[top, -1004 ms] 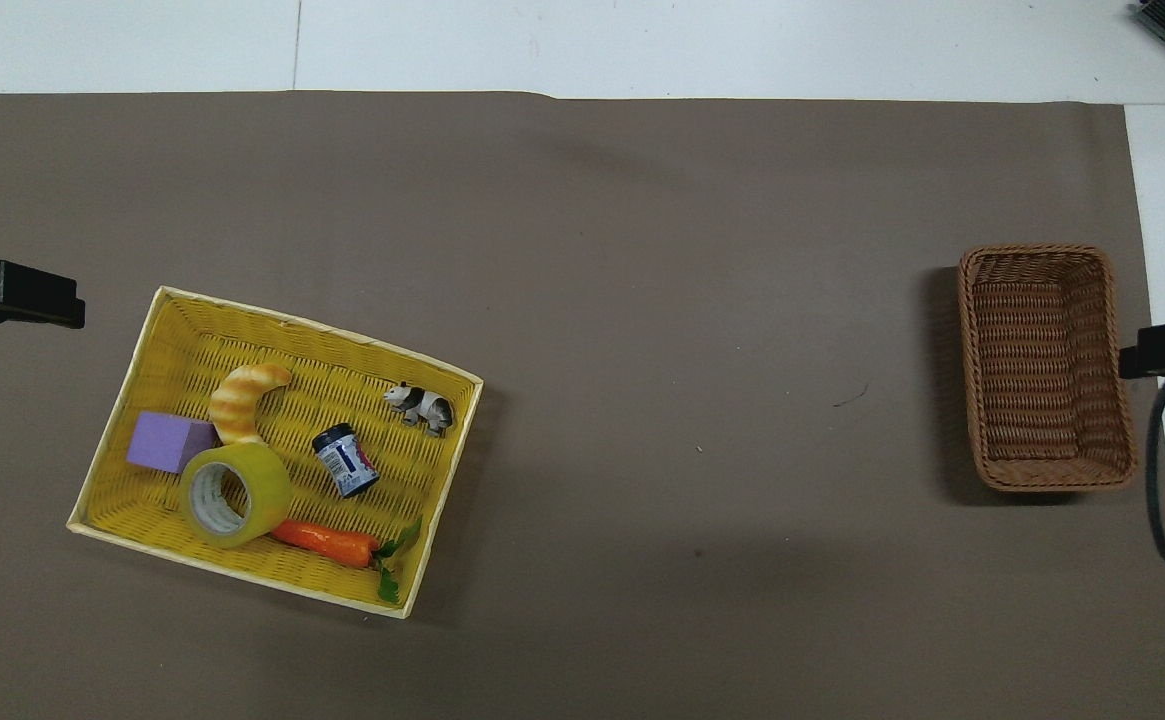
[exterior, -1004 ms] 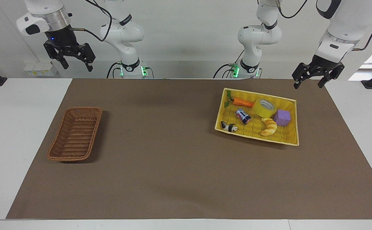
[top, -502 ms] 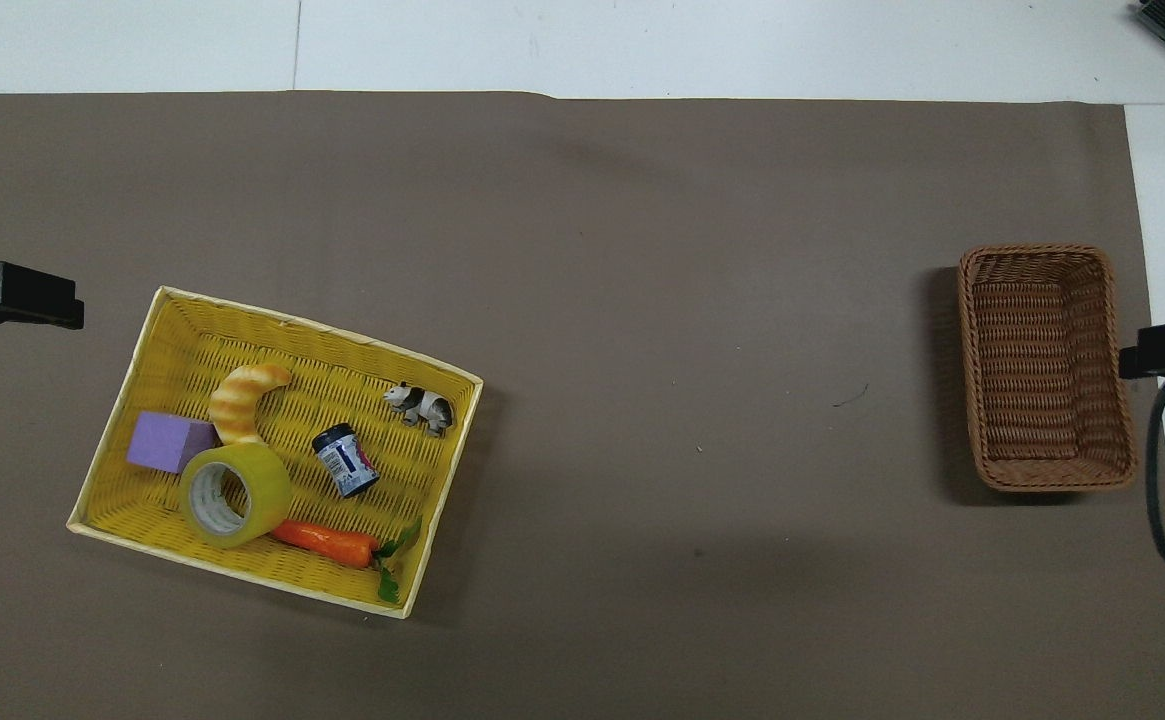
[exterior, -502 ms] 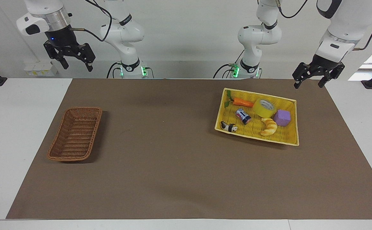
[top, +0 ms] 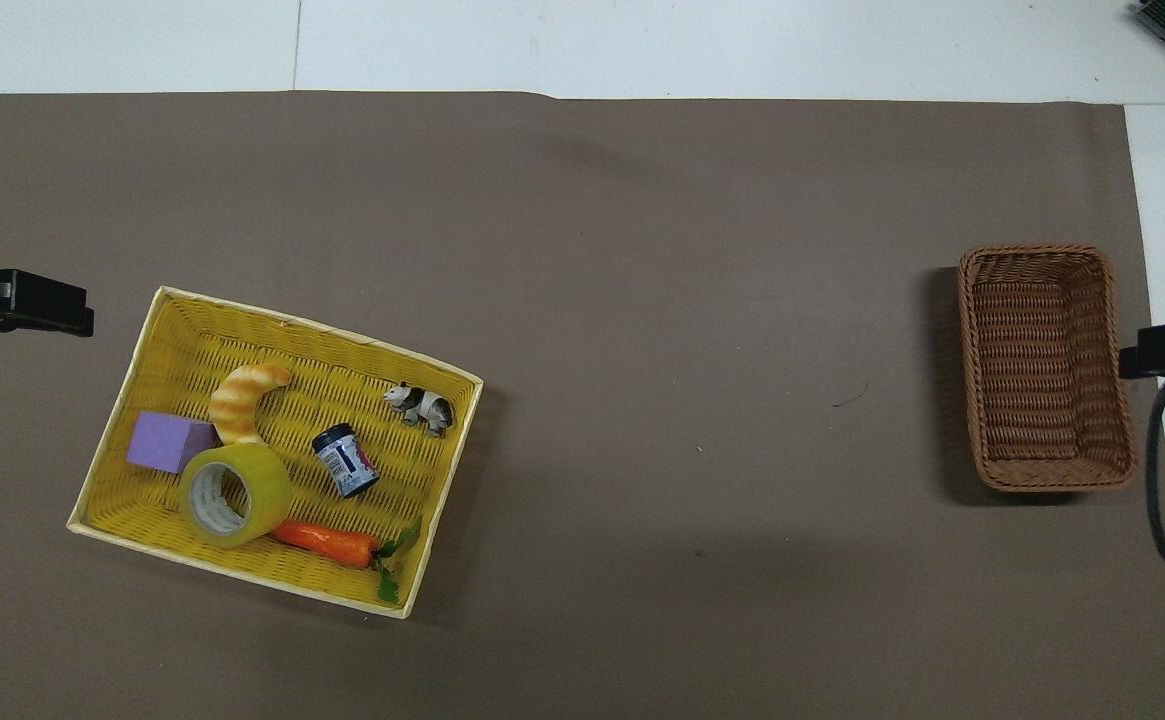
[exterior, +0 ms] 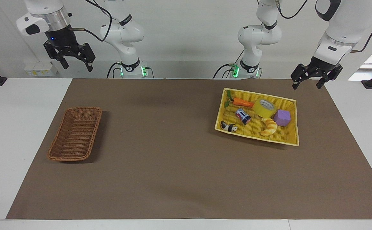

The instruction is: Move tape to another basket

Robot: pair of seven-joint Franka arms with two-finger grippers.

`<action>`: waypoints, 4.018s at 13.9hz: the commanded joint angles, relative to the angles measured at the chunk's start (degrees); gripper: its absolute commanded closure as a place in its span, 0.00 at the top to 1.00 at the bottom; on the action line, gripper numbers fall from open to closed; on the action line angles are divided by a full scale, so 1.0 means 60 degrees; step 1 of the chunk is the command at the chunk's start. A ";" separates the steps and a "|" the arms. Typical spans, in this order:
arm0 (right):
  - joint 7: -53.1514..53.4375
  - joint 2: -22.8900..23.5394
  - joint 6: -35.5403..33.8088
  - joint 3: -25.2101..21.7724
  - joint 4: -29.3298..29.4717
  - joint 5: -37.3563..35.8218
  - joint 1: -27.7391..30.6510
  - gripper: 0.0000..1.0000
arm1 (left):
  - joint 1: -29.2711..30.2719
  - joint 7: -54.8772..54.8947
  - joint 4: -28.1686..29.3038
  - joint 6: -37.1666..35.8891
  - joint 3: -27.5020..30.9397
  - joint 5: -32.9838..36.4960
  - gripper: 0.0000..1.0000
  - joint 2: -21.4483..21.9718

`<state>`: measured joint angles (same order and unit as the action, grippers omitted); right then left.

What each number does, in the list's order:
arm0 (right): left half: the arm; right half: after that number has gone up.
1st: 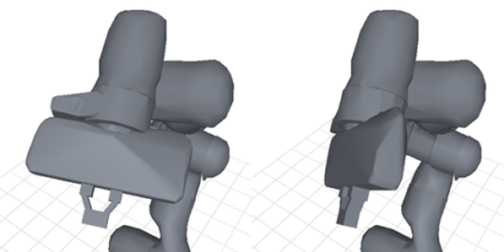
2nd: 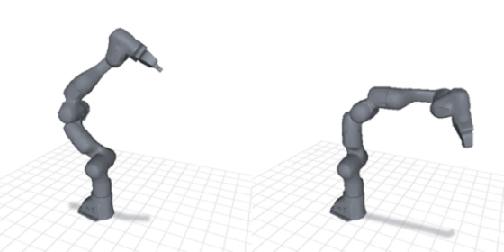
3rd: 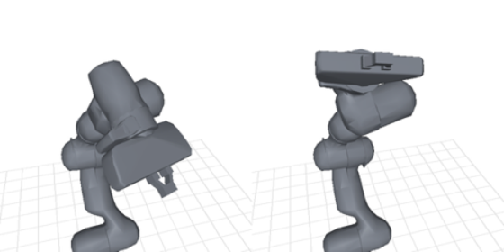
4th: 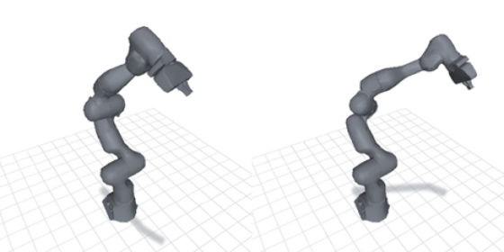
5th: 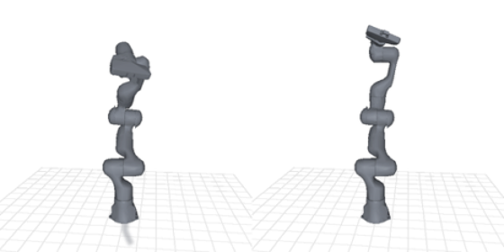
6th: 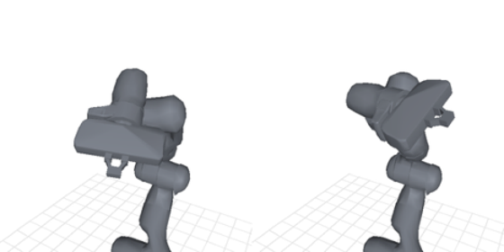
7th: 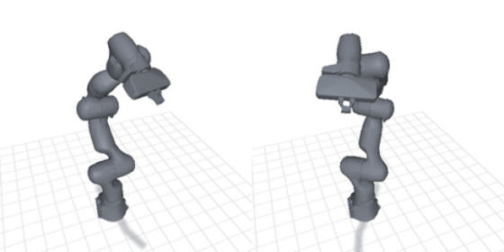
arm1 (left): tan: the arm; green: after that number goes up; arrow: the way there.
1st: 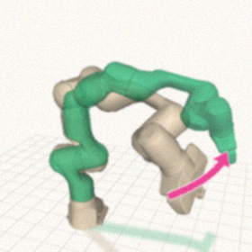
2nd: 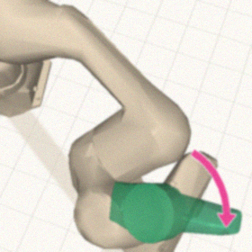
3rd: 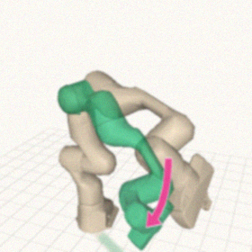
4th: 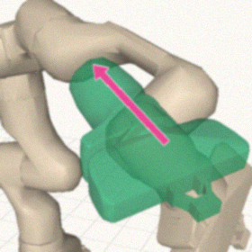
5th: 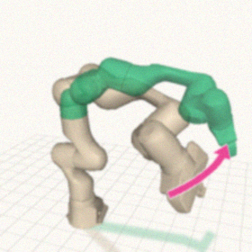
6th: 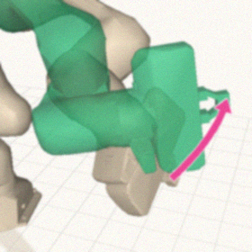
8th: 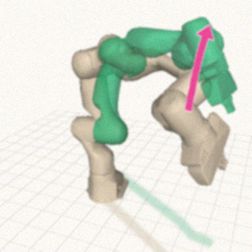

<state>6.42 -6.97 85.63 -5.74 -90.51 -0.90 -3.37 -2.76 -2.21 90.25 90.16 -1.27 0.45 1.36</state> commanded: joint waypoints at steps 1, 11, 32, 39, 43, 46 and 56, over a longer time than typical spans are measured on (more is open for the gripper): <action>-0.0191 -0.0026 -0.0151 0.0034 0.0070 0.0136 0.0107 1.00 | -0.0155 0.0090 0.0703 0.0134 0.0095 -0.0105 1.00 0.0330; -0.0191 -0.0026 -0.0151 0.0048 0.0056 0.0136 0.0107 1.00 | -0.0536 0.0016 0.4071 0.1876 0.0066 -0.0193 1.00 0.2043; -0.0191 -0.0026 -0.0151 0.0048 0.0070 0.0136 0.0107 1.00 | 0.0913 0.1875 0.7031 0.4044 0.0241 -0.0896 1.00 0.2045; -0.0191 -0.0026 -0.0151 0.0048 0.0056 0.0136 0.0107 1.00 | 0.1002 0.2258 0.9126 0.6110 0.0241 -0.2023 0.96 0.2044; -0.0177 -0.0026 -0.0166 -0.0069 0.0056 0.0107 0.0151 1.00 | 0.0944 0.2258 0.9303 0.6374 0.0227 -0.2652 0.51 0.1680; -0.0206 -0.0026 -0.0093 -0.0011 0.0056 0.0136 0.0121 1.00 | 0.0855 0.2243 0.9509 0.6756 0.0227 -0.2874 0.38 0.1532; -0.0221 -0.0070 -0.0122 0.0077 0.0012 0.0165 0.0004 1.00 | 0.0885 0.2141 0.7082 0.4051 0.0241 -0.3167 0.00 0.1151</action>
<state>6.42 -6.97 85.63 -5.58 -90.50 -0.79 -3.50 2.45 10.56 139.09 120.50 -0.05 -17.39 9.49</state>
